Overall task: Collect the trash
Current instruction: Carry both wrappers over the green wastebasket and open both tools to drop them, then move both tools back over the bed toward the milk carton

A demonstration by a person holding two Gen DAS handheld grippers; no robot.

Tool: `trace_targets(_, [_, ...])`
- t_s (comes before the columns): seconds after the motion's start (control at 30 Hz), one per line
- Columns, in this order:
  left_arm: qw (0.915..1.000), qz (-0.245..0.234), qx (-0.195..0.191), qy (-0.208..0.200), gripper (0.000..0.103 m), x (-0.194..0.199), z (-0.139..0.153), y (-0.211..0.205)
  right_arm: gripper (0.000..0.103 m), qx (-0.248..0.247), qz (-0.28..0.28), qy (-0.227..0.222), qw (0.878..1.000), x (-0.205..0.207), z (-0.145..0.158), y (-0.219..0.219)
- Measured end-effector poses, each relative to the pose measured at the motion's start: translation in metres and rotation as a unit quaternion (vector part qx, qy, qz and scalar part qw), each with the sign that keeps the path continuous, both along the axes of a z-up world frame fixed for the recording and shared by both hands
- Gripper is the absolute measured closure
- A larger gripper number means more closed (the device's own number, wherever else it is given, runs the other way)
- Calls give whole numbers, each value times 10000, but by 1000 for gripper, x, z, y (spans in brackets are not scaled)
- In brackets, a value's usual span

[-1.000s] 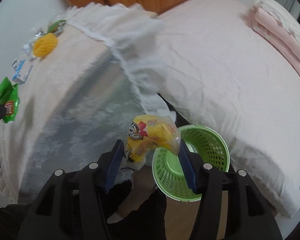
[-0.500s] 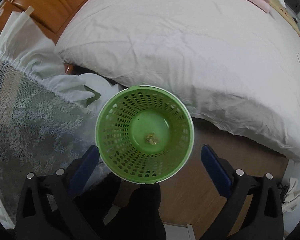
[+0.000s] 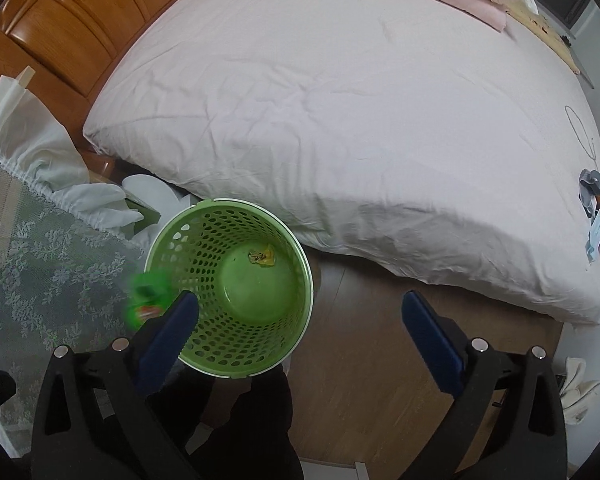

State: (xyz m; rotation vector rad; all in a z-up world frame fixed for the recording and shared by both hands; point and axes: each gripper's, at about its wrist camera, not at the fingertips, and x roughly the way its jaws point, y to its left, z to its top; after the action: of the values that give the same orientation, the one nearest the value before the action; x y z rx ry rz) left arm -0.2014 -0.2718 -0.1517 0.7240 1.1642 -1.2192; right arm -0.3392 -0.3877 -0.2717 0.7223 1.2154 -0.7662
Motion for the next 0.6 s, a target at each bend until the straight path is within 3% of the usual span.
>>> trace_targets(0.13, [9992, 225, 4, -343, 9, 3, 8, 3, 2, -43, 118, -42, 9999, 2, 2, 0])
trace_targets(0.27, [9944, 775, -52, -719, 8, 24, 24, 15, 2, -163, 237, -102, 9995, 7, 12, 0])
trace_targets(0.6, [9674, 2168, -111, -1303, 8, 80, 64, 69, 2, -368, 709, -364, 9961, 43, 40, 10])
